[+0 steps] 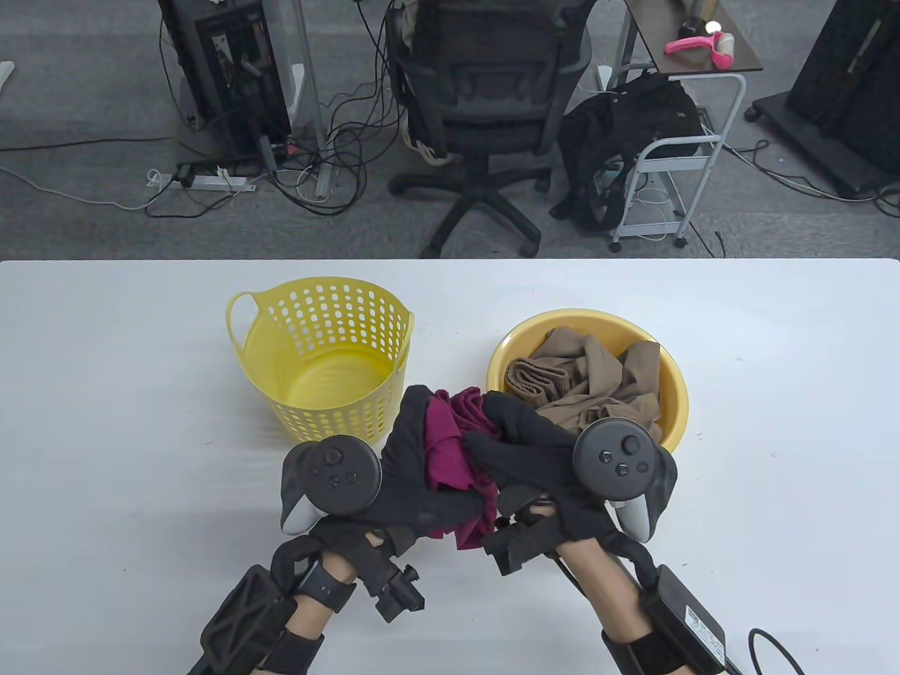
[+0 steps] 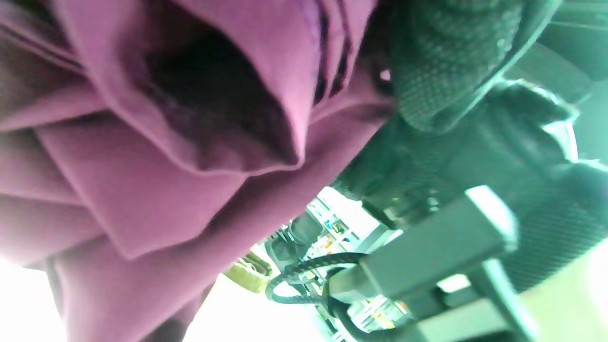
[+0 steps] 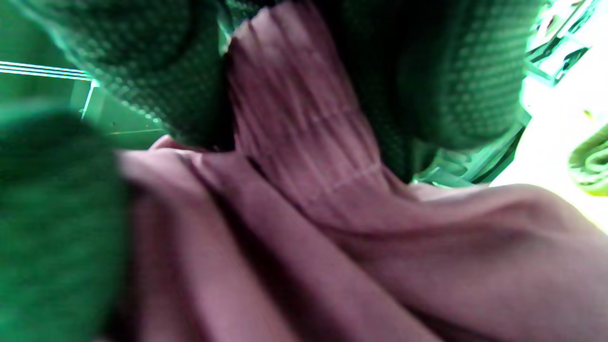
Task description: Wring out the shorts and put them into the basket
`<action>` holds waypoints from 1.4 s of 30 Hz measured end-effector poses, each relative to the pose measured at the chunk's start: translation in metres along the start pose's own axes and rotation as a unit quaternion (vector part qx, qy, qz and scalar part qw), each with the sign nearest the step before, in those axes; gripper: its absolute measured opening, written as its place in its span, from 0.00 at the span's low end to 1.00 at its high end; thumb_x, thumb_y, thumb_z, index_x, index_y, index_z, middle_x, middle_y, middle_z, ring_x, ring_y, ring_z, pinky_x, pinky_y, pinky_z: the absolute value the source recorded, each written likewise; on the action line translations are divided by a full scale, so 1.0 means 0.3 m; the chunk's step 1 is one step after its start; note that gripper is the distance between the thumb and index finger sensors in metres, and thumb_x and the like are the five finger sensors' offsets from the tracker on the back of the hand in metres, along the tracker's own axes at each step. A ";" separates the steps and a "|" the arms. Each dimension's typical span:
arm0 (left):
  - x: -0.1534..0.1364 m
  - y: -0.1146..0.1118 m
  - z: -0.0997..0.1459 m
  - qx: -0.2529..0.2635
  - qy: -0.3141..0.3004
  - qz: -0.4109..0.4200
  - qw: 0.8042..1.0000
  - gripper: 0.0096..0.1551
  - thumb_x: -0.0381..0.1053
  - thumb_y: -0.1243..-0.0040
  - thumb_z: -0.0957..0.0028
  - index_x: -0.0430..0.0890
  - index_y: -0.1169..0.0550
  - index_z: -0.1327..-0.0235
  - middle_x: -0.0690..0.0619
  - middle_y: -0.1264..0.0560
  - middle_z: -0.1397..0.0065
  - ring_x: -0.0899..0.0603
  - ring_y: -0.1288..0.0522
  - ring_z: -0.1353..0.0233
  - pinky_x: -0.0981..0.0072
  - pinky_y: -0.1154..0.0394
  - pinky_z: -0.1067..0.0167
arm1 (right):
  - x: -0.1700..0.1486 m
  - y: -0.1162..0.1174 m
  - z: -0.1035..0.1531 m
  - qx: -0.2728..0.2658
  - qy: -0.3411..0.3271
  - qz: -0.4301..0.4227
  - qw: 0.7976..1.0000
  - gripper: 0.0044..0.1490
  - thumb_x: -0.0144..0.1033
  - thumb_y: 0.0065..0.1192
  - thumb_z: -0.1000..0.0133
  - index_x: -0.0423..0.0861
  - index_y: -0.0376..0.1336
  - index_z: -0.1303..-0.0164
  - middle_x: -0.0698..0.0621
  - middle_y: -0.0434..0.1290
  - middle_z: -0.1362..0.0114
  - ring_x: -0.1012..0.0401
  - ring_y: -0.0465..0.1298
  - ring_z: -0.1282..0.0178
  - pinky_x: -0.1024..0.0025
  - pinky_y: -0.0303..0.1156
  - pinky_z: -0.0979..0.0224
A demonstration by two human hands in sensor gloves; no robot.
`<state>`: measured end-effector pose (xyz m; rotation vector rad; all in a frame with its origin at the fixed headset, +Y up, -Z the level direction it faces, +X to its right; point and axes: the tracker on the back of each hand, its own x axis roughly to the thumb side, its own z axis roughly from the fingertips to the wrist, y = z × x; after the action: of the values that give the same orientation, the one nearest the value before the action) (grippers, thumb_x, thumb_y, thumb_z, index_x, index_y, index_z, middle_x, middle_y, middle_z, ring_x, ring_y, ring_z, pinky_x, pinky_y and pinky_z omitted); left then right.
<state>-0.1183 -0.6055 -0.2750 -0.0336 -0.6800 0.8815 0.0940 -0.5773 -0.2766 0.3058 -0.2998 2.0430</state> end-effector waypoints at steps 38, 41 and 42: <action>-0.007 0.058 0.036 0.109 0.002 -0.023 0.994 0.51 0.61 0.14 0.58 0.51 0.35 0.29 0.40 0.27 0.26 0.28 0.20 0.30 0.24 0.29 0.40 | 0.036 0.051 0.013 0.113 -0.078 -0.080 0.987 0.32 0.50 0.73 0.45 0.42 0.70 0.38 0.39 0.77 0.37 0.41 0.82 0.42 0.49 0.80 0.41; -0.008 0.068 0.043 0.114 0.004 -0.017 0.993 0.50 0.61 0.14 0.58 0.52 0.34 0.29 0.40 0.26 0.26 0.28 0.20 0.30 0.24 0.29 0.40 | 0.032 0.043 0.010 0.107 -0.073 -0.090 0.987 0.32 0.51 0.72 0.45 0.42 0.71 0.38 0.39 0.77 0.37 0.41 0.82 0.43 0.49 0.80 0.41; -0.010 0.072 0.046 0.114 0.004 -0.013 0.993 0.50 0.61 0.14 0.57 0.52 0.34 0.30 0.40 0.26 0.26 0.28 0.19 0.30 0.24 0.29 0.40 | 0.030 0.040 0.008 0.106 -0.072 -0.090 0.988 0.32 0.51 0.72 0.45 0.42 0.71 0.38 0.39 0.77 0.37 0.41 0.82 0.43 0.49 0.80 0.41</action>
<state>-0.1425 -0.5970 -0.2722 0.1760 -0.5669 0.9286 0.0794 -0.5763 -0.2723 0.5932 -0.1359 1.8803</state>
